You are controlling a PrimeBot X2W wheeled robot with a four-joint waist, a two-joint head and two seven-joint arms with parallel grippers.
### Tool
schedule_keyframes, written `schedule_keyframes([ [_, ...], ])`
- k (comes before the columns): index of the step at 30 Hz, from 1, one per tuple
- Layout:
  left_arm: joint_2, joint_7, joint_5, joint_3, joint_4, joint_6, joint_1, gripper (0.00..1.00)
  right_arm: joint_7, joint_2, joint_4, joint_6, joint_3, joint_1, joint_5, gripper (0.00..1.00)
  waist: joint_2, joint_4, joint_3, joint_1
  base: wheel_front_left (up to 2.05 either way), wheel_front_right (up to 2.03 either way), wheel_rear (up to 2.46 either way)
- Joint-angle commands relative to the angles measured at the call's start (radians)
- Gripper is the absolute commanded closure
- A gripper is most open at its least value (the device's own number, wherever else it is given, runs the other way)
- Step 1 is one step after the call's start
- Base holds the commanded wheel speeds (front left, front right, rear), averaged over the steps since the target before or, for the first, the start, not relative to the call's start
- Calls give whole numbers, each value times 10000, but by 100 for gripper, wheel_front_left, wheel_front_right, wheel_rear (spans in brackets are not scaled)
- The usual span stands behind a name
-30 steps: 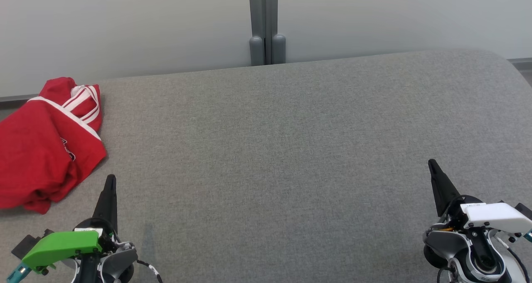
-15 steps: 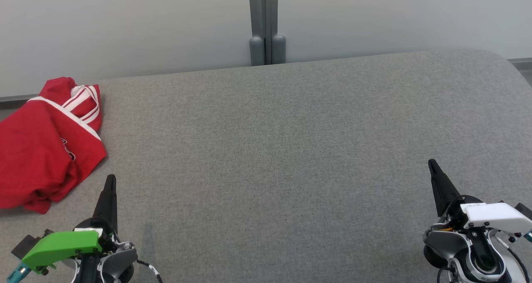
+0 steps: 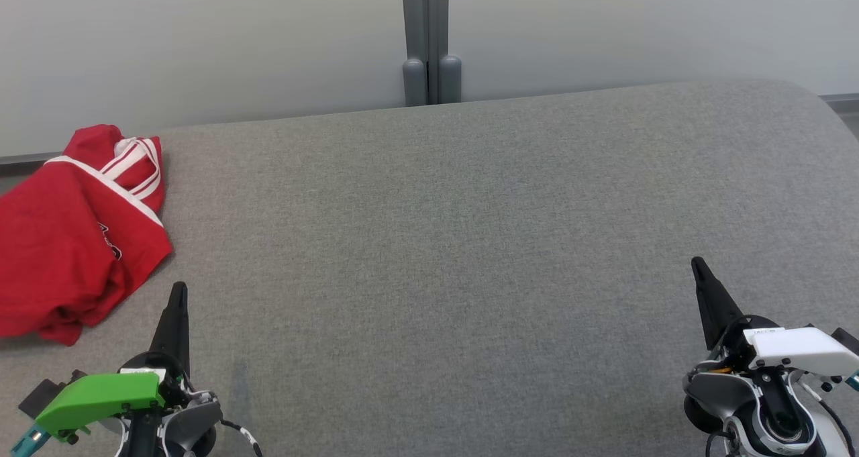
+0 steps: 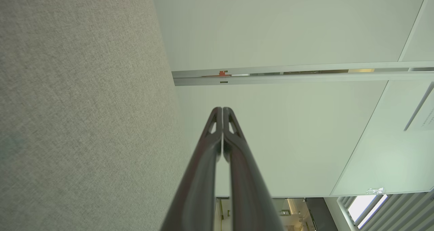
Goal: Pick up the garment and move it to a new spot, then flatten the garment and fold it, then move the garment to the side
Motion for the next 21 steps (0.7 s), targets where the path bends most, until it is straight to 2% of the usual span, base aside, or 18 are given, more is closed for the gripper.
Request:
schedule_keyframes([
  [1,57,26,-37,19,-20,-50,-103,100,24,-39,-49,4,-15,-51,68,100,0,0,0,0,0,0,0],
  [21,57,26,-37,19,-19,-50,-104,100,24,-39,-49,4,-15,-51,68,100,0,0,0,0,0,0,0],
])
